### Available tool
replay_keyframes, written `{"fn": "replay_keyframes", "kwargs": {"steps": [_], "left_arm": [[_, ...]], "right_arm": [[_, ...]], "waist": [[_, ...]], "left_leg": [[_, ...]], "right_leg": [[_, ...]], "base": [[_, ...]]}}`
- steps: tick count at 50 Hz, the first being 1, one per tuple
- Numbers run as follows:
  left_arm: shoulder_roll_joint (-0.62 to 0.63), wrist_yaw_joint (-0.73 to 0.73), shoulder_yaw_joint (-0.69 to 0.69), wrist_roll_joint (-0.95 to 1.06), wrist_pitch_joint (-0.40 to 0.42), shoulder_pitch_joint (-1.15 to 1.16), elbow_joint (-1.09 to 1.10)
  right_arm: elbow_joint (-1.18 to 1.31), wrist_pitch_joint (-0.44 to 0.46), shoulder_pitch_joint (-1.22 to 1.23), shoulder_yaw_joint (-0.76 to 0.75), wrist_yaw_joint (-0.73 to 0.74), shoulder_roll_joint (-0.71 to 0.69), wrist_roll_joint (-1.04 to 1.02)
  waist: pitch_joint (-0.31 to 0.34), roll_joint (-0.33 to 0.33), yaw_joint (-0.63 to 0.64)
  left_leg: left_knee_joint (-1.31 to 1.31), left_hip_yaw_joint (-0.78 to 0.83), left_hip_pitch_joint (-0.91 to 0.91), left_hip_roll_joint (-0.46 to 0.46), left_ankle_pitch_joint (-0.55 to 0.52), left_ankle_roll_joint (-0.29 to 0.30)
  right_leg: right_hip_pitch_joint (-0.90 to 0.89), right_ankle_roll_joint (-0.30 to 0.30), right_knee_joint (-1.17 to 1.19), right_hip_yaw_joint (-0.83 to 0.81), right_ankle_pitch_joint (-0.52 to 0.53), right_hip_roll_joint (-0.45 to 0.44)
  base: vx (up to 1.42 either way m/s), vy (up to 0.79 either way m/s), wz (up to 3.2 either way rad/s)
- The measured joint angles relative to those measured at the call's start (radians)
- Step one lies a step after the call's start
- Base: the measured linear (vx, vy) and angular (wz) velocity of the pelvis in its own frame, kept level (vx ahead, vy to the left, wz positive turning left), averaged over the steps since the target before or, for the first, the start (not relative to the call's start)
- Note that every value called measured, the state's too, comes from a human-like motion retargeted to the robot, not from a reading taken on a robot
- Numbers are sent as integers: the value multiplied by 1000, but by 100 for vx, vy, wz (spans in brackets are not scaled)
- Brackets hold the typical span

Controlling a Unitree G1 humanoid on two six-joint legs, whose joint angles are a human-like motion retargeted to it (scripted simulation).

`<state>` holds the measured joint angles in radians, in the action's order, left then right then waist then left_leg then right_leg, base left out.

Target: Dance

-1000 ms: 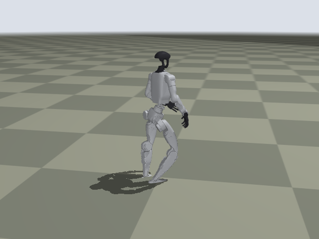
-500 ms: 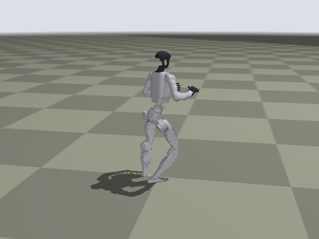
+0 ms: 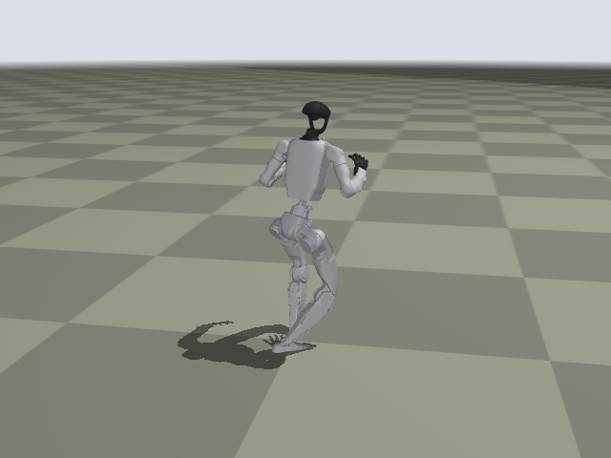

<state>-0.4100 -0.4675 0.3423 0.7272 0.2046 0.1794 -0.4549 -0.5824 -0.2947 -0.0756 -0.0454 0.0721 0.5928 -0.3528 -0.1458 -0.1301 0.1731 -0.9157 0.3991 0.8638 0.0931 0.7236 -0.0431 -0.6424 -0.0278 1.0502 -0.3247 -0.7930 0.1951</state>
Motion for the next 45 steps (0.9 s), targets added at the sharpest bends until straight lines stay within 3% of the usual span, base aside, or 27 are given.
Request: {"fn": "replay_keyframes", "kwargs": {"steps": [5,9,15,22,28,37,40,45], "left_arm": [[22,29,-8,-2,4,25,-8],[36,48,-29,-11,10,29,-28],[45,60,-100,-64,5,28,-30],[15,53,-235,-200,-18,-34,30],[-22,24,-317,-254,-28,-98,81],[-65,12,-378,-328,-1,-132,126],[-75,9,-386,-351,3,-119,129],[-90,-12,-392,-381,0,-93,136]], "right_arm": [[13,-8,-7,29,20,-15,36],[40,-13,-18,57,20,-27,37],[89,-10,-46,97,-25,-40,11],[171,-10,-28,147,-125,-64,-4],[182,-18,-47,157,-177,-66,17],[152,-26,-71,121,-183,-50,50],[142,-27,-78,108,-180,-47,53],[124,-28,-74,91,-184,-47,62]], "waist": [[-58,-64,-42],[-65,-110,-69],[-53,-165,-142],[53,-215,-260],[67,-204,-330],[-10,-150,-349],[-29,-164,-353],[-71,-164,-331]], "left_leg": [[352,31,-57,-163,-157,22],[384,35,-98,-226,-195,4],[239,40,-116,-281,-106,-62],[279,22,-317,-419,-76,-114],[374,0,-443,-436,-64,-111],[499,5,-507,-393,-56,-95],[466,21,-505,-401,-37,-95],[438,36,-518,-385,2,-105]], "right_leg": [[-13,0,2,-4,-7,89],[-2,6,72,14,-21,158],[-10,29,310,-6,91,342],[-61,46,560,191,121,436],[-170,34,507,220,77,419],[-300,80,186,107,99,299],[-318,109,143,81,105,317],[-289,107,100,17,105,311]], "base": [[18,6,69],[21,4,32],[21,1,22],[19,3,17],[21,2,-15],[23,-1,-31],[21,-5,-26],[25,-7,-44]]}}
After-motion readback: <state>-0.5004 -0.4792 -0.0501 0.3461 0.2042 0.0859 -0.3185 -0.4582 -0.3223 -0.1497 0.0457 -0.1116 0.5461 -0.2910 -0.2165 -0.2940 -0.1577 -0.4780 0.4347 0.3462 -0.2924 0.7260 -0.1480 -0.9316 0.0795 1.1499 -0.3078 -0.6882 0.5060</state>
